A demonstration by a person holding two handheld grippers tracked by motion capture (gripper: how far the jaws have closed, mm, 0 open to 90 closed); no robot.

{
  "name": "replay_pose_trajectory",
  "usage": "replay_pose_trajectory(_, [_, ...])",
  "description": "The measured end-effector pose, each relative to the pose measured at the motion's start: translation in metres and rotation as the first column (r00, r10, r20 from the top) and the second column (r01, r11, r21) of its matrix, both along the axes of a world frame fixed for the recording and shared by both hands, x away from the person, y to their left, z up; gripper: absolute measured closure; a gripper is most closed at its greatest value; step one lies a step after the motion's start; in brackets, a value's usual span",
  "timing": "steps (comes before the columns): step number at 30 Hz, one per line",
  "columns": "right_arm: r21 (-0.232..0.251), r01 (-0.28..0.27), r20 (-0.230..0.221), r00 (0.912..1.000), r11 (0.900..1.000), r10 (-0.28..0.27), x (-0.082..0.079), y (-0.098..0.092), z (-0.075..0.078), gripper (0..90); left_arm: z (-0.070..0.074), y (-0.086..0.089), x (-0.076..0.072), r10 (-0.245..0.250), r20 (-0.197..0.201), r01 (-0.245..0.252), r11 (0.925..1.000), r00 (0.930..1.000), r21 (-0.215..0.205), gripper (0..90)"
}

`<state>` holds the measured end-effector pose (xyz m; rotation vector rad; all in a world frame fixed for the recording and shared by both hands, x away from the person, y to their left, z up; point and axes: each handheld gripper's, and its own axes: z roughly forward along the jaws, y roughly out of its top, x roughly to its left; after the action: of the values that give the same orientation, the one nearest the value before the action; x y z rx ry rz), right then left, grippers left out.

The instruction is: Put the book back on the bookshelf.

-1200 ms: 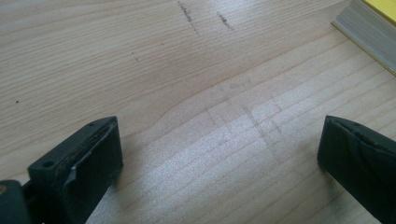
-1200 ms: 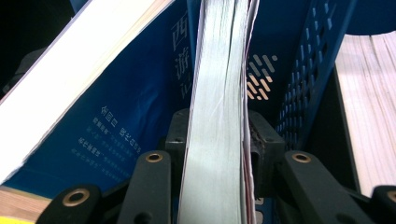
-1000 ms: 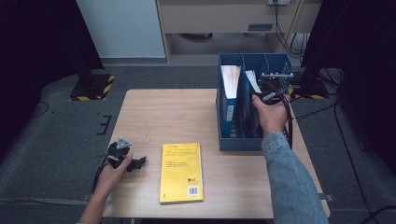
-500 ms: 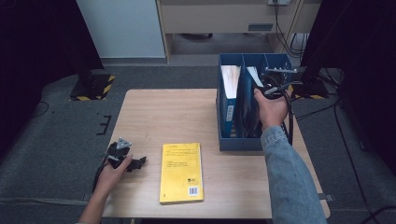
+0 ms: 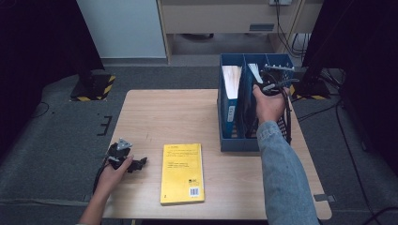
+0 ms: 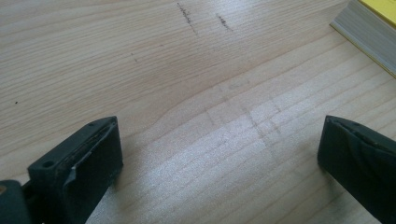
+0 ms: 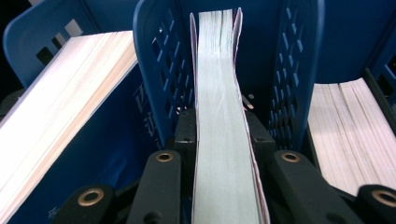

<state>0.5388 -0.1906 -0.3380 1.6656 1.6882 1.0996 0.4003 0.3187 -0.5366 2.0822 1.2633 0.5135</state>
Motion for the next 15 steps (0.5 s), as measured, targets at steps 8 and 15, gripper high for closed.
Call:
replay_pose_trajectory(8, [0.001,0.016,0.021,0.9996,1.0,-0.016,0.0036,0.0014,-0.0026,72.6,0.0,0.0,0.0002,-0.001,0.0,0.001,1.0,1.0,0.0,0.0])
replay_pose_trajectory(15, [0.003,0.032,0.026,0.9992,0.999,-0.032,0.005,-0.0025,-0.0021,72.6,0.0,0.0,0.0002,-0.002,0.0,0.002,1.0,1.0,0.0,0.0])
